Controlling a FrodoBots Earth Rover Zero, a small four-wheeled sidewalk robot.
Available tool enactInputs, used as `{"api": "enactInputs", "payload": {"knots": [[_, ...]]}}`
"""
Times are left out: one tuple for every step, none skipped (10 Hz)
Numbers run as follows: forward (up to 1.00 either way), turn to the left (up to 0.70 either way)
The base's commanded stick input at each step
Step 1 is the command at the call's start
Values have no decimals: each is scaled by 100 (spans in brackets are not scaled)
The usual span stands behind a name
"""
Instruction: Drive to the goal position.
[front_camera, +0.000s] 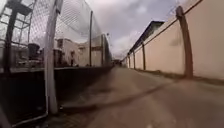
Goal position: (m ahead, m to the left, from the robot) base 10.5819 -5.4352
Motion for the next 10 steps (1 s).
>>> {"api": "enactInputs", "payload": {"knots": [[70, -35], [70, -35], [70, -35], [70, -35], [70, -35], [70, -35], [70, -35], [70, -35], [70, -10], [70, 0]]}}
